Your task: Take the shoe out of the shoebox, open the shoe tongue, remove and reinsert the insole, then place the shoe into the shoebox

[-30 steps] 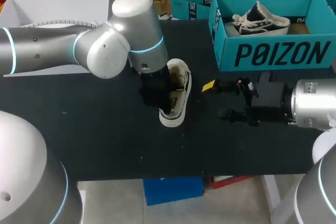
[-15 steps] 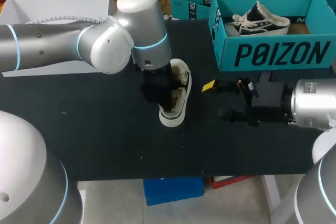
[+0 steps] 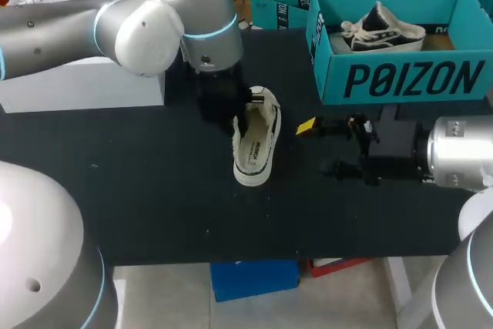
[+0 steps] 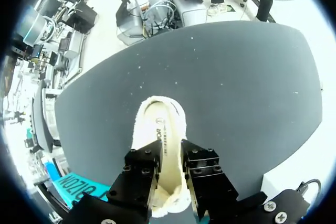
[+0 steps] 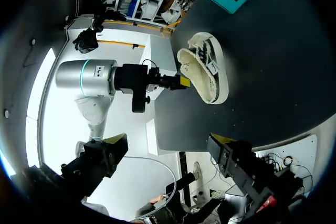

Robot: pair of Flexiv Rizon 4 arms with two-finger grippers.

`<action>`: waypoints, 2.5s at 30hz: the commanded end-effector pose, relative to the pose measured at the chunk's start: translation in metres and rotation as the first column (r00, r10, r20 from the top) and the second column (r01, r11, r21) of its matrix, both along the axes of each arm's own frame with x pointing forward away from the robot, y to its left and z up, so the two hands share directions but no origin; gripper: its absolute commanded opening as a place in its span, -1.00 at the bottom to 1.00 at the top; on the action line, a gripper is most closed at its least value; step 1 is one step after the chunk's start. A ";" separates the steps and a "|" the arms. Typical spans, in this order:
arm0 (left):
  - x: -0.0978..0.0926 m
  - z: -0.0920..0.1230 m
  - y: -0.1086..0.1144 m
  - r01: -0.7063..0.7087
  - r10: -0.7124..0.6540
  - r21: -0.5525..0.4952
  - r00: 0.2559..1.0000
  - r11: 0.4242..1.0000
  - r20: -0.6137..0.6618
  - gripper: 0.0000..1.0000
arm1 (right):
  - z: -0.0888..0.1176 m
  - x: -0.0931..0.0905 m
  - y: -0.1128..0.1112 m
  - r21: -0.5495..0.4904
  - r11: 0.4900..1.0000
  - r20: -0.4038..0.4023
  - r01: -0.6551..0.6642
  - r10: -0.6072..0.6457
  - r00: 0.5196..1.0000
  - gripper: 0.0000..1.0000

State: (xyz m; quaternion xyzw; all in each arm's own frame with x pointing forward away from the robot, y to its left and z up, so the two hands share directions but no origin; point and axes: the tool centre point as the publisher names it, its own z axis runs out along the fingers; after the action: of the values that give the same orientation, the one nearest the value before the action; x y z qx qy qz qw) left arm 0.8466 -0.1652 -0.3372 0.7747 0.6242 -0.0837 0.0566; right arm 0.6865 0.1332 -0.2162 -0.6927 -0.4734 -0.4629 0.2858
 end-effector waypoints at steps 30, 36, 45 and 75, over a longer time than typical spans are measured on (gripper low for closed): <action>0.109 0.034 -0.014 -0.381 0.343 -0.348 0.924 0.856 -0.169 -1.00 | 0.000 0.000 0.001 -0.001 1.000 0.000 0.001 -0.001 1.000 1.00; 0.106 0.019 -0.033 -0.370 0.316 -0.349 0.926 0.861 -0.204 -1.00 | 0.000 0.000 0.001 -0.001 1.000 0.000 0.001 -0.001 1.000 1.00; 0.083 0.002 -0.038 -0.365 0.293 -0.340 0.924 0.867 -0.245 -1.00 | 0.000 0.000 0.001 -0.001 1.000 0.000 0.001 -0.001 1.000 1.00; 0.048 0.045 0.008 -0.283 0.244 -0.281 0.955 0.917 -0.168 -0.52 | 0.000 0.000 0.001 -0.001 1.000 0.000 0.001 -0.001 1.000 1.00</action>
State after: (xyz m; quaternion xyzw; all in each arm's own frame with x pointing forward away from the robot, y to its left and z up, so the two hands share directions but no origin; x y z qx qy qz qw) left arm 0.9002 -0.1747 -0.3142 0.6571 0.7022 -0.2322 0.1457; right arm 0.6865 0.1332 -0.2162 -0.6927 -0.4734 -0.4629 0.2858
